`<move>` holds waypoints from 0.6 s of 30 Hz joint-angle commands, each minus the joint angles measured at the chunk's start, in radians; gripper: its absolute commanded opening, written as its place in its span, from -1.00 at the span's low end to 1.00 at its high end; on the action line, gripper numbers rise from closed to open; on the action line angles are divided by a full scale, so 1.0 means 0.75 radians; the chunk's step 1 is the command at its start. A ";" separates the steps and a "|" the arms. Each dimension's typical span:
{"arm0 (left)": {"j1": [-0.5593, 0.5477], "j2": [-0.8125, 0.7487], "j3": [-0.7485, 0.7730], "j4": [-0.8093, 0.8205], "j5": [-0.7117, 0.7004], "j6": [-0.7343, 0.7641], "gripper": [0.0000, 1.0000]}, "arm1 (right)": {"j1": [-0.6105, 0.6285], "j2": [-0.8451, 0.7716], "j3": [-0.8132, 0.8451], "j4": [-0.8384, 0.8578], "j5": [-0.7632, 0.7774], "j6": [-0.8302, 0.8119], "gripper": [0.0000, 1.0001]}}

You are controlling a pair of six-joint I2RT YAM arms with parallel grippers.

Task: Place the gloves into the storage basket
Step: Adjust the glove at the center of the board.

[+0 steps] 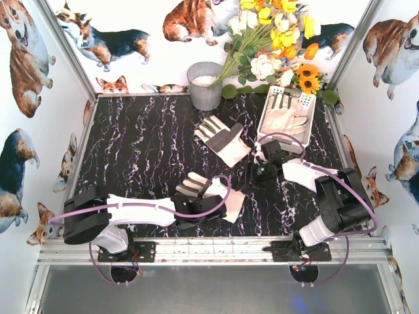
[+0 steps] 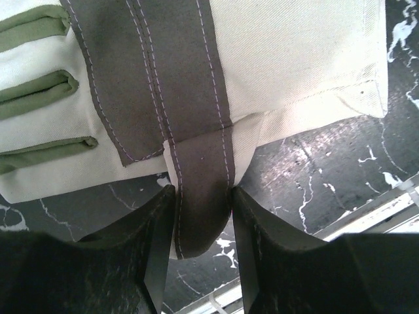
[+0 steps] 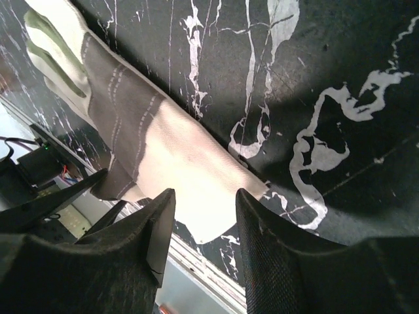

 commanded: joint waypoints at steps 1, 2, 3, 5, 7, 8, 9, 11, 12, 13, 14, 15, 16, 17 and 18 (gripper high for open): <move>0.000 -0.063 -0.027 -0.034 -0.065 -0.072 -0.32 | 0.034 0.037 0.035 0.107 -0.001 0.005 -0.13; 0.000 -0.066 -0.029 -0.044 -0.070 -0.074 -0.32 | 0.041 0.040 0.028 0.114 0.004 0.005 -0.13; 0.000 -0.070 -0.028 -0.055 -0.078 -0.077 -0.32 | 0.047 0.042 0.022 0.121 0.007 0.006 -0.14; 0.000 -0.078 -0.029 -0.066 -0.085 -0.077 -0.32 | 0.055 0.044 0.010 0.134 0.010 0.009 -0.14; 0.000 -0.088 -0.029 -0.071 -0.091 -0.079 -0.31 | 0.064 0.046 0.002 0.139 0.013 0.013 -0.14; 0.000 -0.092 -0.029 -0.073 -0.094 -0.078 -0.31 | 0.068 0.047 -0.001 0.140 0.014 0.013 -0.14; 0.001 -0.095 -0.029 -0.080 -0.101 -0.081 -0.31 | 0.072 0.050 -0.003 0.142 0.015 0.015 -0.15; 0.001 -0.097 -0.029 -0.109 -0.128 -0.102 -0.30 | 0.086 0.054 -0.011 0.148 0.017 0.020 -0.16; 0.000 -0.097 -0.026 -0.127 -0.147 -0.116 -0.27 | 0.094 0.059 -0.017 0.152 0.018 0.026 -0.17; 0.002 -0.096 -0.024 -0.150 -0.164 -0.133 -0.22 | 0.105 0.062 -0.025 0.158 0.021 0.032 -0.19; 0.003 -0.092 -0.022 -0.179 -0.186 -0.157 -0.17 | 0.120 0.063 -0.036 0.166 0.025 0.039 -0.20; 0.004 -0.089 -0.021 -0.208 -0.205 -0.182 -0.14 | 0.134 0.063 -0.047 0.175 0.030 0.049 -0.21; 0.010 -0.081 -0.021 -0.240 -0.220 -0.213 -0.14 | 0.153 0.062 -0.060 0.181 0.035 0.057 -0.21; 0.015 -0.075 -0.021 -0.273 -0.238 -0.244 -0.14 | 0.174 0.060 -0.072 0.186 0.042 0.066 -0.22; 0.023 -0.070 -0.023 -0.304 -0.253 -0.272 -0.14 | 0.194 0.055 -0.090 0.193 0.052 0.078 -0.22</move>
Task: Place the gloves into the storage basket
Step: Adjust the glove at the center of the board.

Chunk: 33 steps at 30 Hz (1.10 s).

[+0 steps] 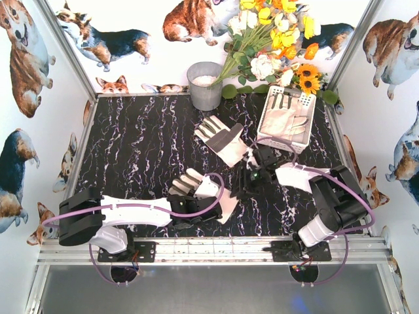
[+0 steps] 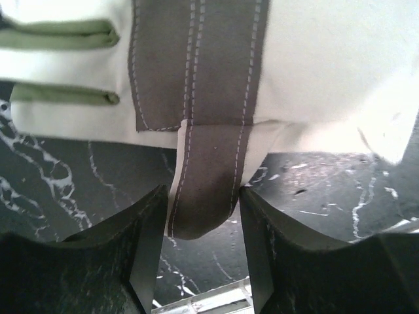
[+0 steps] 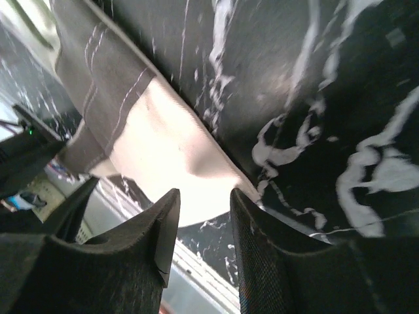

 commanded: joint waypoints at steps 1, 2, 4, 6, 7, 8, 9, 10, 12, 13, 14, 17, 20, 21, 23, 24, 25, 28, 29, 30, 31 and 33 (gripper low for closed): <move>0.027 0.007 -0.003 -0.167 -0.118 -0.151 -0.14 | 0.087 -0.007 -0.059 0.079 0.044 0.046 -0.22; 0.038 0.006 -0.004 -0.194 -0.127 -0.168 -0.14 | 0.108 -0.013 -0.074 0.084 0.050 0.057 -0.22; 0.065 -0.001 -0.005 -0.222 -0.145 -0.200 -0.14 | 0.153 -0.022 -0.094 0.096 0.056 0.080 -0.22; 0.091 -0.021 -0.006 -0.245 -0.166 -0.223 -0.12 | 0.200 -0.025 -0.102 0.107 0.058 0.102 -0.22; 0.110 -0.035 -0.005 -0.256 -0.177 -0.234 -0.11 | 0.223 -0.025 -0.102 0.110 0.058 0.111 -0.22; 0.129 -0.053 -0.005 -0.267 -0.187 -0.242 -0.11 | 0.249 -0.025 -0.100 0.113 0.061 0.123 -0.22; 0.153 -0.069 -0.005 -0.274 -0.192 -0.247 -0.10 | 0.273 -0.026 -0.096 0.117 0.064 0.135 -0.22; 0.177 -0.091 -0.028 -0.281 -0.199 -0.251 -0.09 | 0.297 -0.026 -0.092 0.124 0.066 0.149 -0.22; 0.233 -0.136 -0.068 -0.289 -0.207 -0.252 -0.08 | 0.341 -0.033 -0.085 0.147 0.058 0.185 -0.22; 0.259 -0.162 -0.078 -0.292 -0.209 -0.250 -0.07 | 0.363 -0.042 -0.081 0.161 0.052 0.203 -0.22; 0.285 -0.187 -0.087 -0.293 -0.208 -0.245 -0.06 | 0.382 -0.051 -0.075 0.171 0.047 0.220 -0.22; 0.333 -0.274 -0.100 -0.286 -0.192 -0.226 0.06 | 0.408 -0.096 -0.055 0.178 0.033 0.259 -0.18; 0.354 -0.362 -0.085 -0.274 -0.153 -0.212 0.17 | 0.408 -0.179 -0.029 0.136 0.089 0.270 -0.09; 0.357 -0.374 -0.077 -0.270 -0.138 -0.213 0.19 | 0.406 -0.203 -0.017 0.114 0.116 0.268 -0.06; 0.368 -0.405 -0.058 -0.247 -0.083 -0.204 0.24 | 0.401 -0.247 0.005 0.083 0.159 0.267 -0.02; 0.376 -0.407 -0.044 -0.225 -0.043 -0.196 0.26 | 0.396 -0.260 0.012 0.077 0.182 0.269 -0.01; 0.381 -0.402 -0.033 -0.205 -0.010 -0.194 0.28 | 0.390 -0.271 0.015 0.074 0.200 0.271 0.00; 0.380 -0.353 0.038 -0.145 0.065 -0.207 0.28 | 0.370 -0.269 0.011 0.077 0.254 0.281 0.00; 0.380 -0.332 0.049 -0.116 0.084 -0.215 0.28 | 0.362 -0.260 0.007 0.079 0.270 0.285 -0.01; 0.381 -0.311 0.052 -0.080 0.103 -0.222 0.26 | 0.357 -0.250 0.002 0.086 0.282 0.293 -0.02; 0.382 -0.290 0.053 -0.026 0.125 -0.226 0.25 | 0.353 -0.242 -0.006 0.104 0.293 0.298 -0.04; 0.382 -0.242 0.048 0.063 0.160 -0.240 0.16 | 0.351 -0.222 -0.019 0.124 0.308 0.305 -0.07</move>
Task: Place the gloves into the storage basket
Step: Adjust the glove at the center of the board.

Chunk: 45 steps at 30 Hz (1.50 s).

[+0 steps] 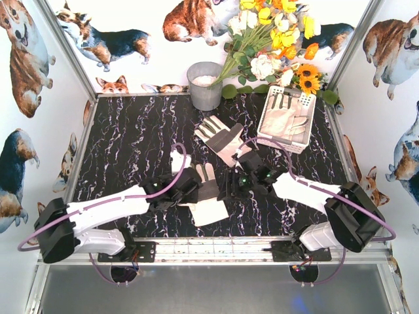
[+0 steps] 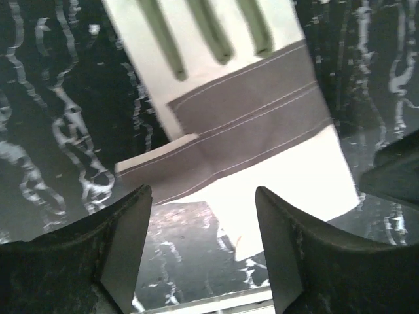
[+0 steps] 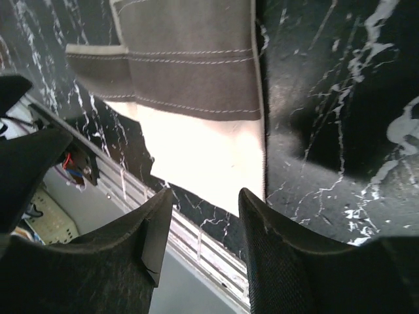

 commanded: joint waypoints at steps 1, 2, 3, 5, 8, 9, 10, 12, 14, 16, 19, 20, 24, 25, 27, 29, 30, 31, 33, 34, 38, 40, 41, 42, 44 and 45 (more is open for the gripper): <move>0.009 0.100 0.025 0.229 0.125 -0.031 0.06 | -0.012 0.028 0.004 0.068 0.087 0.024 -0.09; 0.009 0.133 0.030 0.261 0.140 -0.037 -0.03 | -0.012 0.039 0.000 0.077 0.091 0.026 -0.11; 0.010 0.170 0.040 0.285 0.151 -0.043 -0.09 | -0.012 0.048 -0.008 0.086 0.095 0.030 -0.12; 0.010 0.240 0.062 0.338 0.169 -0.049 -0.14 | -0.012 0.070 -0.026 0.103 0.106 0.034 -0.14; 0.009 0.319 0.078 0.403 0.175 -0.058 -0.15 | -0.012 0.095 -0.046 0.117 0.121 0.037 -0.16; 0.009 0.335 0.079 0.419 0.174 -0.059 -0.15 | -0.012 0.103 -0.050 0.119 0.126 0.035 -0.18; 0.010 0.348 0.078 0.429 0.171 -0.057 -0.15 | -0.012 0.113 -0.054 0.122 0.127 0.033 -0.21; 0.011 0.368 0.074 0.429 0.157 -0.052 -0.15 | -0.012 0.133 -0.058 0.132 0.116 0.029 -0.26; 0.013 0.380 0.062 0.407 0.141 -0.051 -0.16 | -0.012 0.160 -0.059 0.147 0.090 0.029 -0.30; 0.017 0.375 0.037 0.386 0.128 -0.050 -0.16 | -0.010 0.190 -0.056 0.165 0.064 0.030 -0.36; 0.030 0.341 -0.019 0.362 0.111 -0.058 -0.16 | 0.004 0.224 -0.047 0.183 0.045 0.031 -0.42; 0.037 0.325 -0.051 0.356 0.109 -0.062 -0.16 | 0.012 0.232 -0.042 0.187 0.042 0.033 -0.42; 0.071 0.245 -0.166 0.332 0.102 -0.079 -0.16 | 0.054 0.277 -0.014 0.207 0.021 0.045 -0.45; 0.082 0.226 -0.191 0.330 0.103 -0.082 -0.16 | 0.069 0.291 -0.011 0.221 0.015 0.053 -0.46; 0.099 0.185 -0.236 0.326 0.108 -0.089 -0.16 | 0.085 0.318 -0.008 0.258 -0.003 0.074 -0.47; 0.113 0.146 -0.272 0.312 0.105 -0.096 -0.16 | 0.097 0.336 -0.004 0.286 -0.012 0.091 -0.47; 0.119 0.129 -0.290 0.299 0.100 -0.101 -0.16 | 0.103 0.346 0.001 0.292 -0.015 0.097 -0.47; 0.125 0.111 -0.300 0.286 0.092 -0.105 -0.16 | 0.107 0.354 0.006 0.296 -0.020 0.101 -0.47; 0.133 0.073 -0.316 0.258 0.074 -0.108 -0.16 | 0.117 0.359 0.019 0.299 -0.026 0.105 -0.47; 0.138 0.055 -0.322 0.251 0.070 -0.106 -0.15 | 0.122 0.358 0.026 0.300 -0.029 0.107 -0.47; 0.148 -0.020 -0.298 0.242 0.079 -0.058 -0.06 | 0.127 0.301 0.051 0.261 -0.012 0.096 -0.46; 0.150 -0.042 -0.250 0.226 0.072 -0.021 0.01 | 0.127 0.232 0.070 0.186 0.038 0.073 -0.41; 0.153 -0.047 -0.221 0.224 0.071 -0.002 0.04 | 0.127 0.192 0.082 0.143 0.068 0.058 -0.37; 0.163 -0.046 -0.189 0.230 0.077 0.018 0.07 | 0.127 0.150 0.094 0.100 0.106 0.043 -0.34; 0.190 -0.026 -0.128 0.253 0.099 0.053 0.10 | 0.124 0.062 0.116 0.011 0.186 0.007 -0.26; 0.209 -0.005 -0.096 0.272 0.112 0.065 0.10 | 0.121 0.015 0.125 -0.029 0.226 -0.008 -0.22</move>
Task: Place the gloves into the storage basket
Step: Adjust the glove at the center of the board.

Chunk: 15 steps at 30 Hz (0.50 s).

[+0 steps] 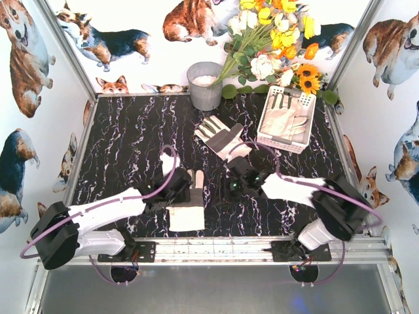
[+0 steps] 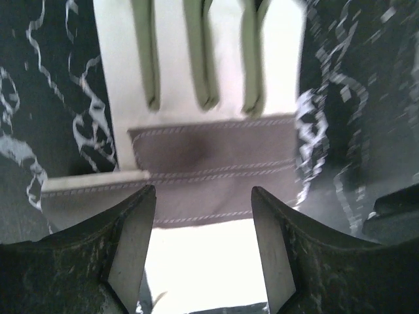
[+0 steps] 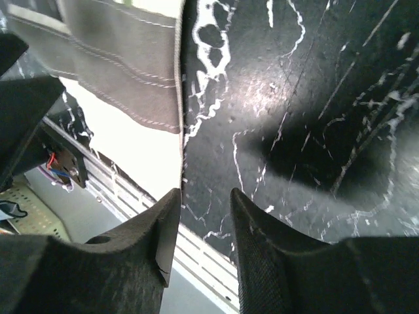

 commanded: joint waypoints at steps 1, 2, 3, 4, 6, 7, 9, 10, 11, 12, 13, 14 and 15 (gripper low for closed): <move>0.075 0.045 0.159 0.072 0.022 0.095 0.10 | -0.009 -0.230 0.108 -0.188 0.214 -0.090 -0.19; 0.100 0.072 0.176 0.099 0.037 0.101 0.10 | -0.021 -0.272 0.114 -0.228 0.250 -0.102 -0.15; 0.128 0.106 0.229 0.134 0.056 0.103 0.10 | -0.036 -0.332 0.118 -0.264 0.274 -0.116 -0.13; 0.154 0.142 0.254 0.170 0.075 0.101 0.10 | -0.056 -0.374 0.120 -0.297 0.296 -0.127 -0.11; 0.206 0.220 0.298 0.252 0.116 0.084 0.10 | -0.105 -0.457 0.110 -0.342 0.318 -0.141 -0.08; 0.231 0.261 0.324 0.292 0.131 0.073 0.10 | -0.132 -0.499 0.098 -0.359 0.329 -0.146 -0.08; 0.267 0.346 0.376 0.372 0.153 0.055 0.10 | -0.178 -0.603 0.070 -0.381 0.360 -0.165 -0.04; 0.288 0.388 0.400 0.410 0.167 0.035 0.09 | -0.197 -0.644 0.059 -0.396 0.372 -0.176 -0.01; 0.309 0.435 0.423 0.448 0.186 0.020 0.09 | -0.215 -0.683 0.051 -0.414 0.382 -0.186 0.02; 0.331 0.478 0.445 0.484 0.206 0.006 0.09 | -0.232 -0.711 0.045 -0.434 0.383 -0.194 0.04; 0.349 0.528 0.469 0.519 0.222 -0.011 0.08 | -0.251 -0.738 0.043 -0.451 0.382 -0.201 0.05; 0.366 0.574 0.491 0.557 0.239 -0.026 0.07 | -0.262 -0.761 0.043 -0.472 0.384 -0.204 0.06; 0.388 0.638 0.514 0.584 0.257 -0.038 0.06 | -0.270 -0.780 0.041 -0.490 0.389 -0.205 0.07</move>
